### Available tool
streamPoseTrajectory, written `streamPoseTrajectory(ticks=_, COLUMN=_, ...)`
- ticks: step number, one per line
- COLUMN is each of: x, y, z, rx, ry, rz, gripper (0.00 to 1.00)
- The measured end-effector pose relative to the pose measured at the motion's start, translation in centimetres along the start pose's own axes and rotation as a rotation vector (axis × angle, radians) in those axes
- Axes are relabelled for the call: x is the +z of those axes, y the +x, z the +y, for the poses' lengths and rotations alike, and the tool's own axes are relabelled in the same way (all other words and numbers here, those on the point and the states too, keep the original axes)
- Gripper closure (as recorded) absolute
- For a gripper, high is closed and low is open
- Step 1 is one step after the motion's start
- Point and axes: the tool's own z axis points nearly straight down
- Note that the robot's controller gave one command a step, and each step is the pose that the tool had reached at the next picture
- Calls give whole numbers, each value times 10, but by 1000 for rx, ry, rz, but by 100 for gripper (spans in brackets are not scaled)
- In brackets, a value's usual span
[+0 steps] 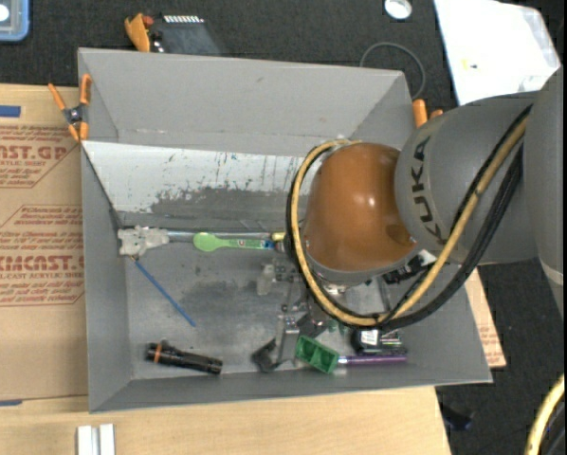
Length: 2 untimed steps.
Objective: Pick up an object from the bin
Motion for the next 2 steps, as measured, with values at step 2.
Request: streamPoseTrajectory(ticks=2, x=61, y=-4, z=-43, rx=-218, ry=0, rz=-10, gripper=0)
